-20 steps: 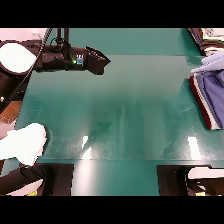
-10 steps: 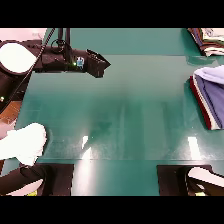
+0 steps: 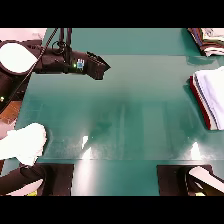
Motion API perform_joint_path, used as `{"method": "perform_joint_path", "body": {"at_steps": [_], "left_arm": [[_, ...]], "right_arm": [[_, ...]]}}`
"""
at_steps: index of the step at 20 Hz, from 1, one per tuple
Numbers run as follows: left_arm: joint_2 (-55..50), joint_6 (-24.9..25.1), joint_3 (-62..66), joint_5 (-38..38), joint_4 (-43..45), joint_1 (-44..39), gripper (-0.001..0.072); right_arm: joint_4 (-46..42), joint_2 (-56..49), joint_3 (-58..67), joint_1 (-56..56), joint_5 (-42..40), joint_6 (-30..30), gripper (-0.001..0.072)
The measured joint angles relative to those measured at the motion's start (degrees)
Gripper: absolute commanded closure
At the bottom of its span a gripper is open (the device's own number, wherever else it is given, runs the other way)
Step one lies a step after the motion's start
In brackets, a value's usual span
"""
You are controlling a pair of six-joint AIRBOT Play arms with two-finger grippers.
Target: Fold the shirts.
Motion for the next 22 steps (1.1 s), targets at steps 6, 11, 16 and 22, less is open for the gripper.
{"method": "perform_joint_path", "body": {"at_steps": [6, 11, 16, 22], "left_arm": [[0.0, 0.0, 0.0, 0.0, 0.1, 0.0, 0.0682], [0.0, 0.0, 0.0, 0.8, 0.2, 0.0, 0.0681], [0.0, 0.0, 0.0, 2.2, 0.1, 0.0, 0.0681], [0.0, 0.0, 0.0, 2.7, 0.1, 0.0, 0.0681]], "right_arm": [[6.5, 2.5, 3.5, 6.6, 0.4, 0.0, 0.0081], [10.3, 3.5, 9.8, 25.8, -0.7, -0.2, 0.0334], [11.1, 3.8, 12.8, 44.0, -4.4, -3.1, 0.0696], [11.1, 3.8, 13.4, 55.0, -6.4, -4.3, 0.0696]]}}
